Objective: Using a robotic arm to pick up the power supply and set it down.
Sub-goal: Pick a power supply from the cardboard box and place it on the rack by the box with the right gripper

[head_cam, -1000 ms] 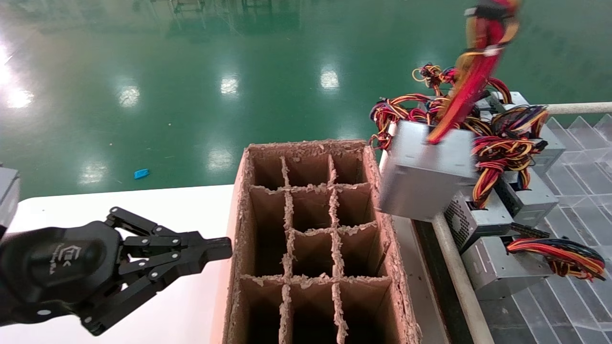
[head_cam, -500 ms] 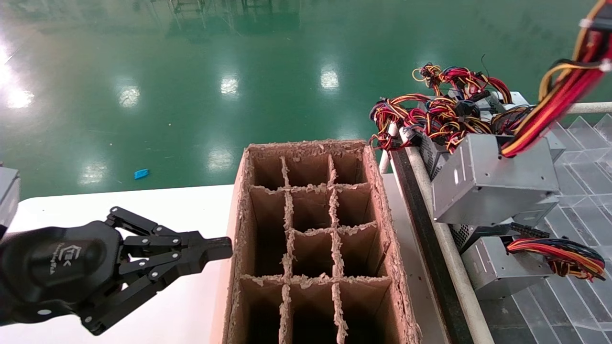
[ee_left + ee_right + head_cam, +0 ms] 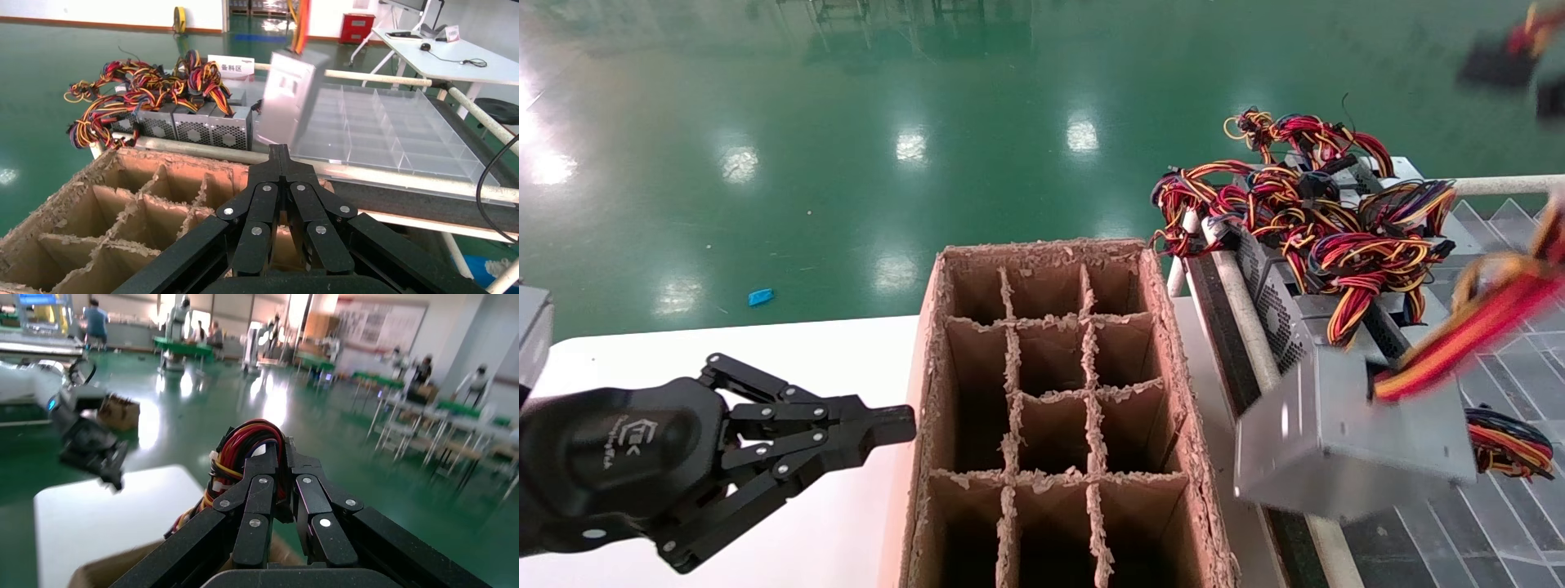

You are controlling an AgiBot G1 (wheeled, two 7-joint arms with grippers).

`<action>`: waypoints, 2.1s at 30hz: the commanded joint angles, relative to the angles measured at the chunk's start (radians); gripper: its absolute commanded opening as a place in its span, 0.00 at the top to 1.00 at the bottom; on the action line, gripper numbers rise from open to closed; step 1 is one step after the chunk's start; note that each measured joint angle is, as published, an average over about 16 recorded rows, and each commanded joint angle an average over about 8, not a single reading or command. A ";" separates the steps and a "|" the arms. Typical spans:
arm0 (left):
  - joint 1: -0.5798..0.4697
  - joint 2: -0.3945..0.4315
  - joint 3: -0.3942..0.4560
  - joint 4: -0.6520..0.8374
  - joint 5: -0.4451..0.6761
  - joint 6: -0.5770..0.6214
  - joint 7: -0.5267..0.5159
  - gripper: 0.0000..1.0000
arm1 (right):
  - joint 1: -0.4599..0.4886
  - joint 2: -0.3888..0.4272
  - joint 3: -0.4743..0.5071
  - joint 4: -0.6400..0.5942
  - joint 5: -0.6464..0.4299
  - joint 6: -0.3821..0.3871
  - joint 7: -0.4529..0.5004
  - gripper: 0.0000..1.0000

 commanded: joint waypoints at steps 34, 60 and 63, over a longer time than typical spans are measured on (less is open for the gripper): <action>0.000 0.000 0.000 0.000 0.000 0.000 0.000 1.00 | 0.036 0.444 -0.747 0.246 0.562 0.153 -0.548 1.00; 0.000 0.000 0.000 0.000 0.000 0.000 0.000 1.00 | 0.031 0.344 -0.782 0.173 0.564 0.188 -0.586 1.00; 0.000 0.000 0.000 0.000 0.000 0.000 0.000 1.00 | 0.029 0.342 -0.785 0.168 0.563 0.187 -0.586 1.00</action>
